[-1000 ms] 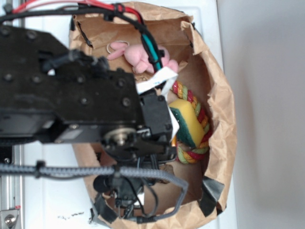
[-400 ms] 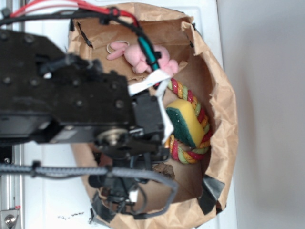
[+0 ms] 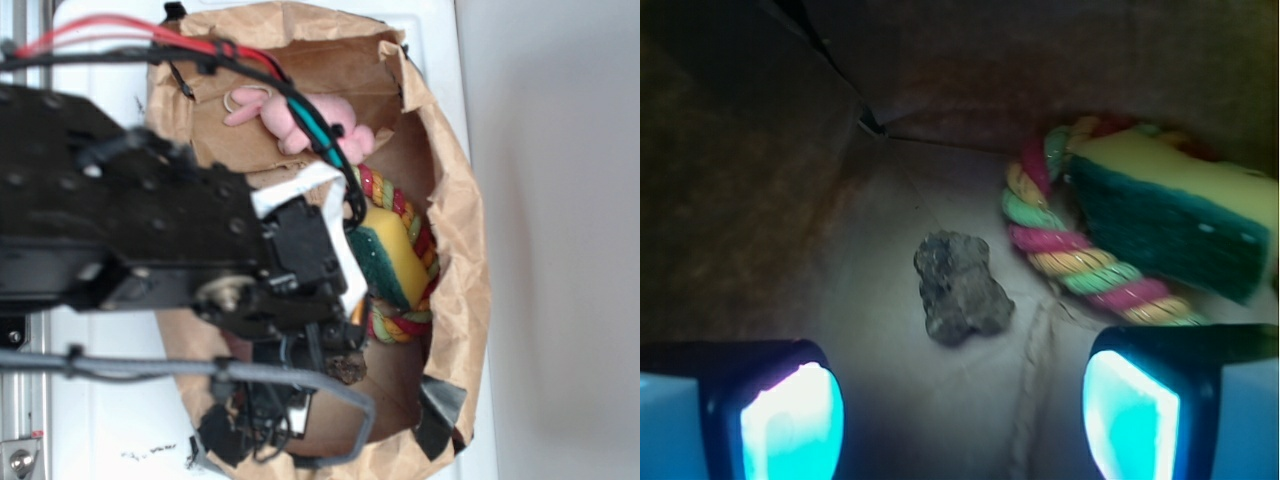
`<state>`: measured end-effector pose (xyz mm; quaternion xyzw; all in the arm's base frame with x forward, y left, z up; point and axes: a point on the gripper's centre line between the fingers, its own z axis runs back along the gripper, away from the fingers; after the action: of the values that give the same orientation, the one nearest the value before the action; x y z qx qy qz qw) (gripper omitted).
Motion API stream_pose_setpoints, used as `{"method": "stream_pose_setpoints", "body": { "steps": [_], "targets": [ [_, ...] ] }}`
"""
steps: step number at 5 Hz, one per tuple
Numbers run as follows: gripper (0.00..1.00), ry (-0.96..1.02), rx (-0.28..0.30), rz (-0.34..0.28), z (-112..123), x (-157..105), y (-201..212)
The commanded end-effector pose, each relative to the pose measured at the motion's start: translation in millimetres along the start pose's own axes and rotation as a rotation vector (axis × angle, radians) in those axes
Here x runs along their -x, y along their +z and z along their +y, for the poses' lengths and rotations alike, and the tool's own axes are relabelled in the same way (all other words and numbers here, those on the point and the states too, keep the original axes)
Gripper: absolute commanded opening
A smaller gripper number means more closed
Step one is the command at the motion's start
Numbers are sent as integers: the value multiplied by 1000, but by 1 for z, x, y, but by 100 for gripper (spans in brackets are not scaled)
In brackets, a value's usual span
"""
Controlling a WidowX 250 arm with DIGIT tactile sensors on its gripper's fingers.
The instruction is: Grab the rock.
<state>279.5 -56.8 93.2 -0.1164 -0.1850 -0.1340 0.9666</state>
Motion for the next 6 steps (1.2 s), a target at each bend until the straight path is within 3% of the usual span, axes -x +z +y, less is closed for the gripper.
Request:
{"method": "stream_pose_setpoints", "body": {
  "steps": [1, 4, 6],
  "targets": [
    [100, -35, 28, -22, -18, -20, -8],
    [100, 7, 51, -3, -23, -24, -41],
    [100, 20, -3, -12, -23, -25, -60]
  ]
}}
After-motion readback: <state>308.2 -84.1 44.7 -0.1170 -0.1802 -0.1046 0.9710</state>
